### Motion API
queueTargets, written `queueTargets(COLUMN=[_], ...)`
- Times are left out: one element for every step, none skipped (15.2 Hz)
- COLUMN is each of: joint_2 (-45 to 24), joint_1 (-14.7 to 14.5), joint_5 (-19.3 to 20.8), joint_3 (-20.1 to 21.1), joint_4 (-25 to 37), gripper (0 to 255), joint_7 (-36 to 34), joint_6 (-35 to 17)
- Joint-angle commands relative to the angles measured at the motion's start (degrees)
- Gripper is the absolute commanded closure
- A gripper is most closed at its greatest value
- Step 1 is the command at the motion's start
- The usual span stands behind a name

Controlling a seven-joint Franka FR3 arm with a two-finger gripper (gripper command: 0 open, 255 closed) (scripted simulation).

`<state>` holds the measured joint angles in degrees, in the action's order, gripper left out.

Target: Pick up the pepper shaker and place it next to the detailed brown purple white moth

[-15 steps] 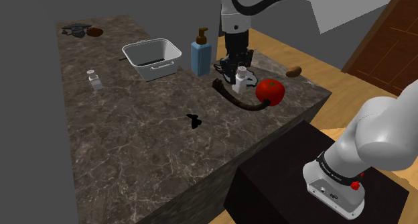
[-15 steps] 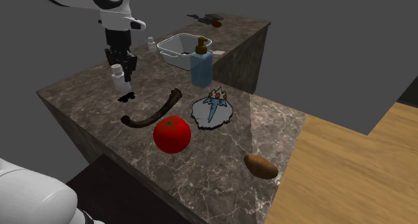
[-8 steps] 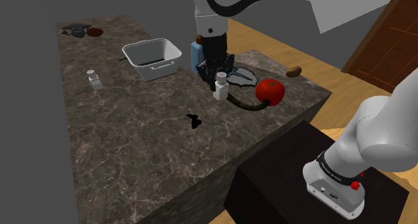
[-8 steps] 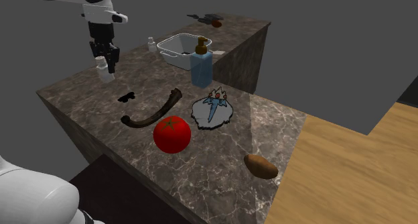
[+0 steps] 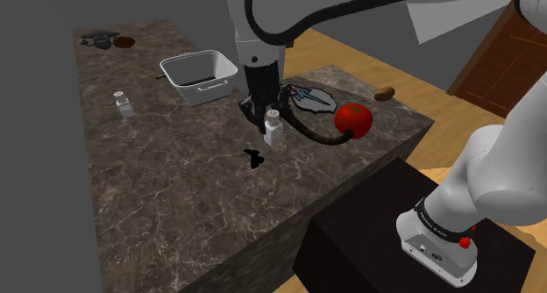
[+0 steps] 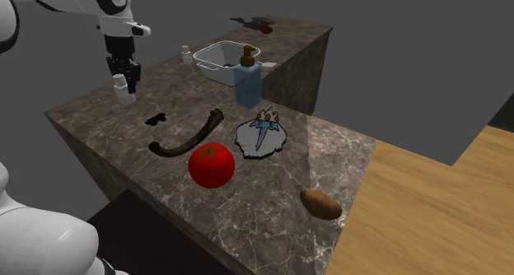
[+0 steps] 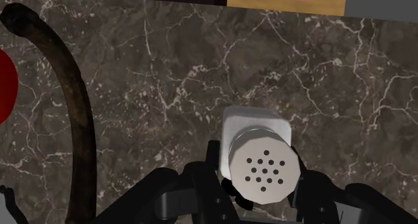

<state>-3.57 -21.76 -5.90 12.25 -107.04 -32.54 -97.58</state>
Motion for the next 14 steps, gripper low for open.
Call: queueTargets(joint_2=[-0.30, -0.47, -0.66, -0.85, -1.05, -1.27, -1.50, -1.74, -1.99, -2.25, -2.53, -2.81, -3.11, -3.41], joint_1=[-0.08, -0.09, -0.10, -0.12, -0.13, -0.15, -0.16, -0.18, -0.20, -0.21, -0.23, -0.25, -0.27, -0.29], joint_5=[0.02, 0.04, 0.06, 0.08, 0.11, 0.13, 0.16, 0.19, 0.22, 0.26, 0.29, 0.33, 0.37, 0.41], joint_3=[0.06, 0.06, 0.07, 0.08, 0.08, 0.09, 0.09, 0.10, 0.10, 0.10, 0.11, 0.11, 0.11, 0.11], joint_4=[-1.14, -1.71, -2.26, -2.81, -3.34, -3.86, -4.36, -4.86, -5.34, -5.80, -6.26, -6.70, -7.13, -7.55], gripper=[255, 255, 255, 255, 255, 255, 255, 255, 255, 255, 255, 255, 255, 255], joint_7=[-0.01, 0.04, 0.08, 0.13, 0.17, 0.21, 0.24, 0.28, 0.31, 0.35, 0.38, 0.41, 0.43, 0.46], joint_6=[-1.47, -2.21, -2.94, -3.68, -4.41, -5.14, -5.87, -6.59, -7.32, -8.04, -8.77, -9.49, -10.21, -10.93])
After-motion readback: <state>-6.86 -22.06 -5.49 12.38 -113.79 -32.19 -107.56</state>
